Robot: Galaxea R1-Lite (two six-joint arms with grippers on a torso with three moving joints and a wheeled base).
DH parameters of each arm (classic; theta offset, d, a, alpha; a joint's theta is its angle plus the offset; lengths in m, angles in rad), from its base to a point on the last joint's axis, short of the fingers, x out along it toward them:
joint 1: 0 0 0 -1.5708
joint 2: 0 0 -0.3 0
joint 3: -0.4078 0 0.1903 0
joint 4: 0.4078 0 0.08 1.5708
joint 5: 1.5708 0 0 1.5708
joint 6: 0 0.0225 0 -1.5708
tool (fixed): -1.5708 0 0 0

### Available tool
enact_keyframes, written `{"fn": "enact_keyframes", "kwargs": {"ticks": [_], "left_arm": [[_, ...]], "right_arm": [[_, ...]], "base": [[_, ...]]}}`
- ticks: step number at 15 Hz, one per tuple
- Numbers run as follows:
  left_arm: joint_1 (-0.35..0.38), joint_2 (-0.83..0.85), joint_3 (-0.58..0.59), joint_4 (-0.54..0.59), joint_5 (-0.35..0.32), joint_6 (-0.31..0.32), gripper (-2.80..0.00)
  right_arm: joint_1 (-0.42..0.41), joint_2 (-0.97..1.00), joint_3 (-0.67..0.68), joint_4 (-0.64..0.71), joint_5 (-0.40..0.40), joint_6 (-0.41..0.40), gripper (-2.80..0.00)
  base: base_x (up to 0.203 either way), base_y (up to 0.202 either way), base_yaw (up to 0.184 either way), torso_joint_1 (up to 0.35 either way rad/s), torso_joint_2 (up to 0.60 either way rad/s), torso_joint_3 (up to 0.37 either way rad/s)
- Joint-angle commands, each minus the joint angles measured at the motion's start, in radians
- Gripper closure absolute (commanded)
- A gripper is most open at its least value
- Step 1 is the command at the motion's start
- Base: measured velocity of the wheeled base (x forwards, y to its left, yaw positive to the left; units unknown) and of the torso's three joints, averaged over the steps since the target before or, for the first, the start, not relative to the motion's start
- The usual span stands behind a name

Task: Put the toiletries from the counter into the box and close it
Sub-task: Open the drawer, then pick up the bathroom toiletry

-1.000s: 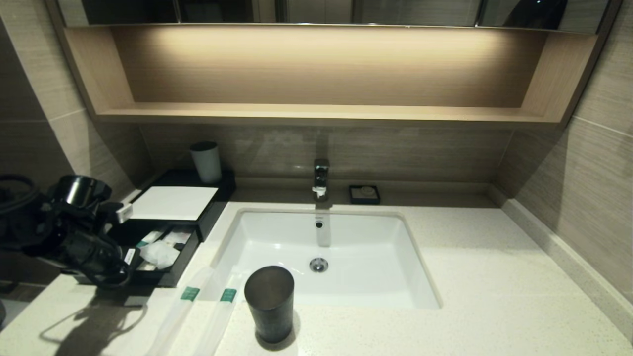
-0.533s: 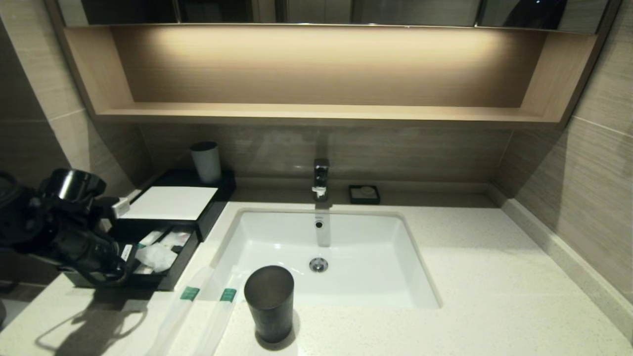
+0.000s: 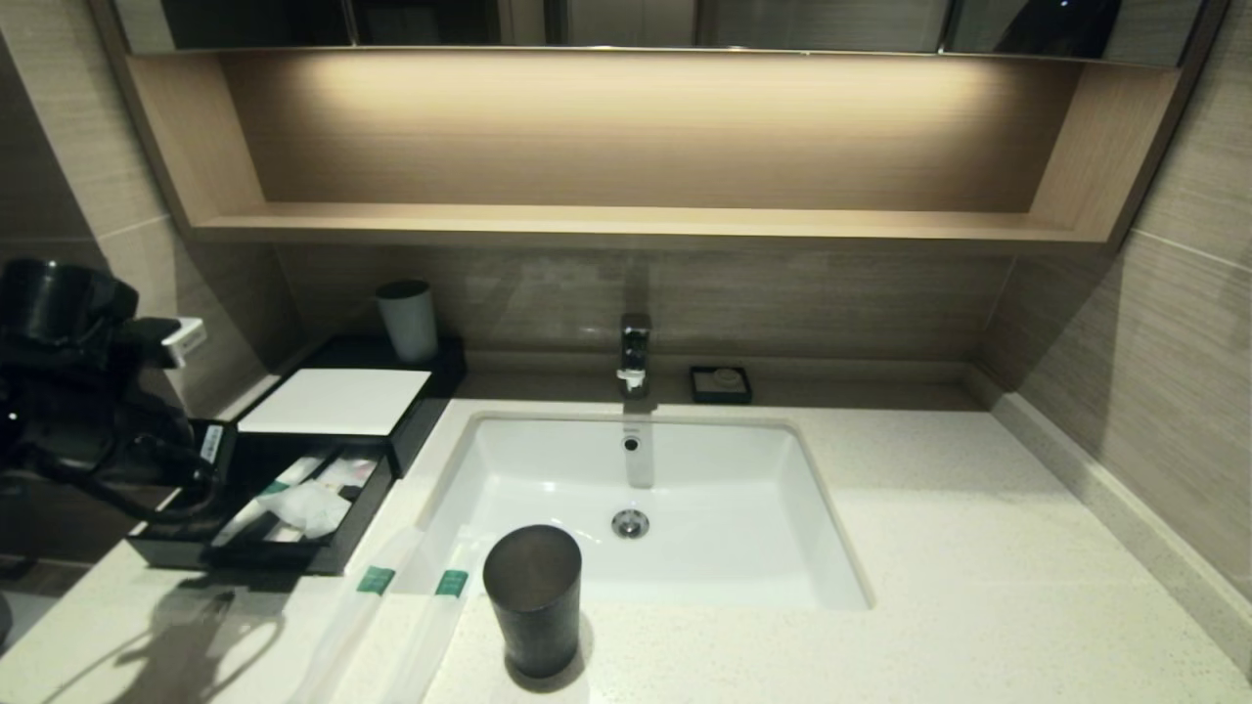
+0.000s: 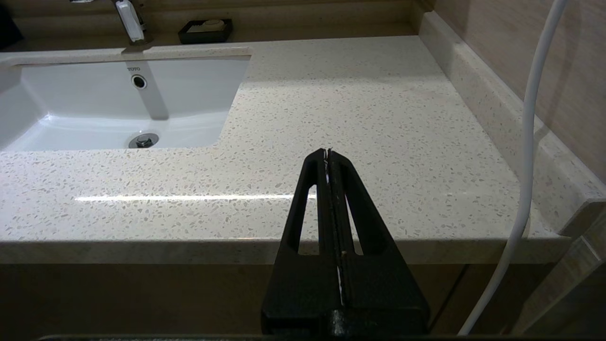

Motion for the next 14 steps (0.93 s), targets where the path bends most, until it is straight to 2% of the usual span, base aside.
{"fn": "enact_keyframes", "kwargs": {"ticks": [1, 3, 6, 10, 14], "left_arm": [[-0.005, -0.073, 0.013, 0.0, -0.001, 0.001, 0.0], [-0.019, -0.133, 0.056, 0.003, -0.008, 0.003, 0.0], [-0.088, -0.232, 0.175, 0.008, -0.066, -0.001, 0.0], [-0.171, -0.324, 0.238, 0.141, -0.075, -0.004, 0.0], [-0.242, -0.414, 0.295, 0.167, -0.075, -0.03, 0.0]], "right_arm": [[0.0, 0.002, 0.0, 0.001, 0.0, 0.0, 0.0], [0.0, 0.002, -0.001, 0.0, 0.0, 0.0, 0.0], [0.0, 0.002, 0.0, 0.0, 0.0, 0.0, 0.0], [0.0, 0.002, 0.0, 0.0, 0.0, 0.0, 0.0], [0.0, 0.002, 0.0, 0.0, 0.0, 0.0, 0.0]], "base": [[0.0, 0.0, 0.0, 0.0, 0.0, 0.0], [0.0, 0.0, 0.0, 0.0, 0.0, 0.0], [0.0, 0.0, 0.0, 0.0, 0.0, 0.0], [0.0, 0.0, 0.0, 0.0, 0.0, 0.0], [0.0, 0.0, 0.0, 0.0, 0.0, 0.0]]}}
